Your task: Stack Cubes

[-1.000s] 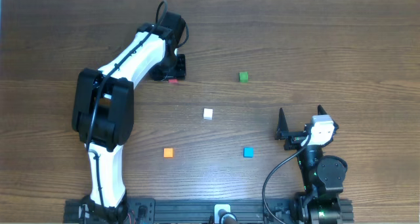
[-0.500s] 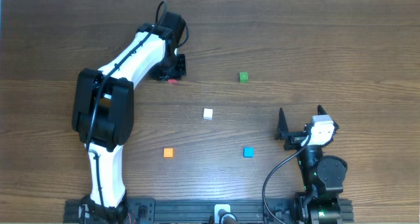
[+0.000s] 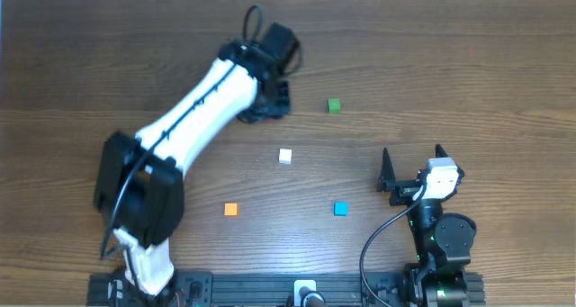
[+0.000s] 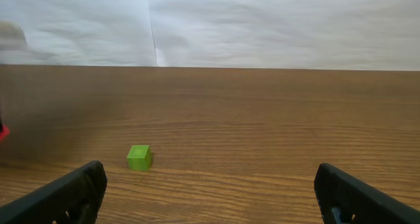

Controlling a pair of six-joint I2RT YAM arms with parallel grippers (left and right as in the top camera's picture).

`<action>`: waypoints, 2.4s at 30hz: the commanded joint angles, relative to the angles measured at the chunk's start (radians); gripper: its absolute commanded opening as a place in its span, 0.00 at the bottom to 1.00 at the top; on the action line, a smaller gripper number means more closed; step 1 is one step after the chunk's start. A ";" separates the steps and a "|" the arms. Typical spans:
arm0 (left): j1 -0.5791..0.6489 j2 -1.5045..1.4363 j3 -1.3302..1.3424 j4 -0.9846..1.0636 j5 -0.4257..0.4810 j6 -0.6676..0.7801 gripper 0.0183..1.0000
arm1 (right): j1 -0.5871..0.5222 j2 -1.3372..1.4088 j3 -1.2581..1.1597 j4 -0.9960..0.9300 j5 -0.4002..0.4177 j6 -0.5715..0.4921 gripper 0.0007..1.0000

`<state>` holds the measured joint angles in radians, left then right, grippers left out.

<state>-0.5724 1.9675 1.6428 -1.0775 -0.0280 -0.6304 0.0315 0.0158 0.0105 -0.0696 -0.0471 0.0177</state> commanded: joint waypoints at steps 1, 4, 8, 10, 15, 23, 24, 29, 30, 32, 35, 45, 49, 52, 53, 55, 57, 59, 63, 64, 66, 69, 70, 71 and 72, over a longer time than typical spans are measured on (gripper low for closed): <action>-0.109 -0.042 0.010 -0.010 -0.027 -0.104 0.02 | -0.006 -0.005 -0.005 -0.002 -0.012 -0.004 0.99; -0.169 -0.042 -0.028 -0.005 -0.034 -0.148 0.02 | -0.006 -0.005 -0.005 -0.002 -0.012 -0.004 0.99; -0.212 -0.042 -0.098 0.035 -0.037 -0.187 0.02 | -0.006 -0.005 -0.005 -0.002 -0.012 -0.004 0.99; -0.225 -0.048 -0.134 0.071 -0.037 -0.187 0.02 | -0.006 -0.005 -0.005 -0.002 -0.012 -0.004 0.99; -0.223 -0.073 -0.187 0.098 -0.037 -0.190 0.02 | -0.006 -0.005 -0.005 -0.002 -0.012 -0.004 0.99; -0.211 -0.087 -0.220 0.098 -0.099 -0.188 0.02 | -0.006 -0.005 -0.005 -0.002 -0.012 -0.004 0.99; -0.210 -0.087 -0.220 0.098 -0.101 -0.189 0.02 | -0.006 -0.005 -0.005 -0.002 -0.012 -0.004 0.99; -0.191 -0.086 -0.246 0.118 -0.100 -0.189 0.02 | -0.006 -0.005 -0.005 -0.002 -0.012 -0.004 0.99; -0.188 -0.086 -0.254 0.126 -0.097 -0.189 0.02 | -0.006 -0.005 -0.005 -0.002 -0.012 -0.004 0.99; -0.183 -0.086 -0.267 0.136 -0.095 -0.189 0.02 | -0.006 -0.005 -0.005 -0.002 -0.012 -0.004 0.99; -0.182 -0.086 -0.282 0.155 -0.093 -0.188 0.02 | -0.006 -0.005 -0.005 -0.002 -0.012 -0.004 0.99; -0.182 -0.086 -0.283 0.184 -0.077 -0.185 0.02 | -0.006 -0.005 -0.005 -0.002 -0.012 -0.004 0.99; -0.182 -0.084 -0.283 0.184 -0.074 -0.185 0.02 | -0.006 -0.005 -0.005 -0.002 -0.012 -0.004 0.99; -0.182 -0.076 -0.283 0.184 -0.066 -0.181 0.02 | -0.006 -0.005 -0.005 -0.002 -0.012 -0.004 0.99; -0.182 -0.075 -0.283 0.184 -0.062 -0.179 0.02 | -0.006 -0.005 -0.005 -0.002 -0.012 -0.004 0.99; -0.182 -0.073 -0.283 0.184 -0.052 -0.170 0.02 | -0.006 -0.005 -0.005 -0.002 -0.012 -0.004 0.99; -0.182 -0.073 -0.283 0.184 -0.051 -0.169 0.02 | -0.006 -0.005 -0.005 -0.002 -0.012 -0.004 0.99; -0.182 -0.073 -0.283 0.184 -0.051 -0.169 0.02 | -0.006 -0.005 -0.005 -0.002 -0.012 -0.004 0.99; -0.182 -0.073 -0.283 0.184 -0.048 -0.163 0.02 | -0.006 -0.005 -0.005 -0.002 -0.012 -0.004 0.99; -0.182 -0.073 -0.283 0.184 -0.048 -0.163 0.02 | -0.006 -0.005 -0.005 -0.002 -0.012 -0.004 0.99; -0.182 -0.073 -0.283 0.183 -0.048 -0.163 0.02 | -0.006 -0.005 -0.005 -0.002 -0.012 -0.004 0.99; -0.182 -0.072 -0.285 0.183 -0.048 -0.163 0.02 | -0.006 -0.005 -0.005 -0.002 -0.012 -0.004 0.99; -0.182 -0.071 -0.285 0.182 -0.048 -0.163 0.02 | -0.006 -0.005 -0.005 -0.002 -0.012 -0.004 0.99; -0.182 -0.069 -0.285 0.179 -0.048 -0.163 0.02 | -0.006 -0.005 -0.005 -0.002 -0.012 -0.004 0.99; -0.182 -0.069 -0.285 0.177 -0.048 -0.163 0.02 | -0.006 -0.005 -0.005 -0.002 -0.012 -0.004 0.99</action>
<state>-0.7597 1.9156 1.3647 -0.8963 -0.0818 -0.8047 0.0315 0.0158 0.0105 -0.0696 -0.0471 0.0177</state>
